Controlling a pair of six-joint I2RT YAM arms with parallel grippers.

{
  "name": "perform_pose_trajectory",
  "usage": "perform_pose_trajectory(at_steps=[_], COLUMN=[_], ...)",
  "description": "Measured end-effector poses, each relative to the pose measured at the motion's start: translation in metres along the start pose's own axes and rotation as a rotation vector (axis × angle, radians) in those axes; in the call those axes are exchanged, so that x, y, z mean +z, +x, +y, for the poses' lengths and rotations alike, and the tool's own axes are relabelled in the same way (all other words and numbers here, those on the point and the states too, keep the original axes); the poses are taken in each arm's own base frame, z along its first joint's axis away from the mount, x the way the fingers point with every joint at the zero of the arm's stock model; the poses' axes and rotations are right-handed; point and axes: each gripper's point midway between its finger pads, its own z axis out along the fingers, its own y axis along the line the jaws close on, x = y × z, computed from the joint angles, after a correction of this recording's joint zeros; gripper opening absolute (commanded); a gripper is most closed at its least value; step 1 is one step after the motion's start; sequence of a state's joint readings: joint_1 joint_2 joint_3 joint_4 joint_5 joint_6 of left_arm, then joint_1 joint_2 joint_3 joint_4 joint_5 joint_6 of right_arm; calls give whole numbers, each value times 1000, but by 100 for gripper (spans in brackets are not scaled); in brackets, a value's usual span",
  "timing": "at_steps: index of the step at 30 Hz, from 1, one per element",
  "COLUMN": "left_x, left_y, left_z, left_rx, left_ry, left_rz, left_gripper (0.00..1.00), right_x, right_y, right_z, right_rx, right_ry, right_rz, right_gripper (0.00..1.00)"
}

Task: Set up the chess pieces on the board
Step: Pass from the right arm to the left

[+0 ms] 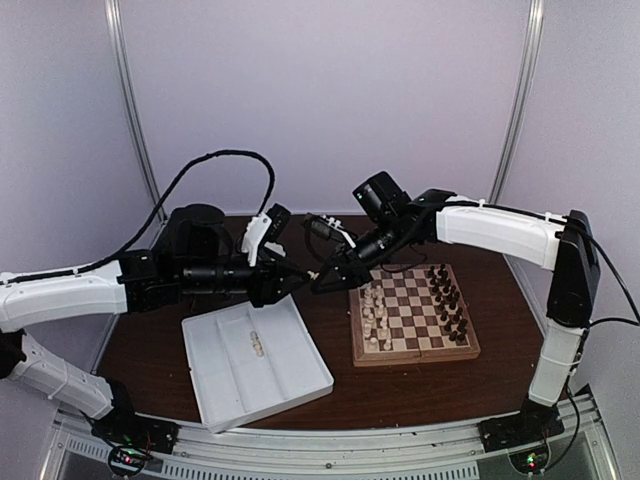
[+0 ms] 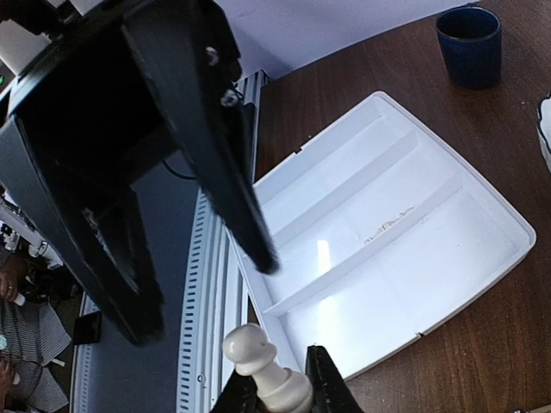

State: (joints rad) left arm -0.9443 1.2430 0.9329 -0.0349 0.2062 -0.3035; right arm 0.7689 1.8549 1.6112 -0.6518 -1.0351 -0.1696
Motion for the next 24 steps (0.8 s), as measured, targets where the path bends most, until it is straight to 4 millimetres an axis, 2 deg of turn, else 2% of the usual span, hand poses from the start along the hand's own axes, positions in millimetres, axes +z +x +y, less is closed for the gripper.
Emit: perform_pose_trajectory(at_steps=[5,18,19,22,24], left_x=[19,28,28,31,32], left_y=[-8,-11,-11,-11,-10], left_z=[12,8,8,8,8], left_rx=[-34,-103,-107,-114,-115], left_ry=[-60,-26,-23,-8,-5], left_rz=[21,40,42,45,48], left_gripper=[32,7,6,3,3], right_x=[0,-4,-5,-7,-9], right_y=[-8,-9,-9,-9,-8], right_z=[6,5,4,3,4], right_rx=[20,42,43,43,31], right_ry=[-34,-30,-30,-24,-22], right_rz=[-39,-54,-54,-56,-54], right_gripper=[14,15,18,39,47])
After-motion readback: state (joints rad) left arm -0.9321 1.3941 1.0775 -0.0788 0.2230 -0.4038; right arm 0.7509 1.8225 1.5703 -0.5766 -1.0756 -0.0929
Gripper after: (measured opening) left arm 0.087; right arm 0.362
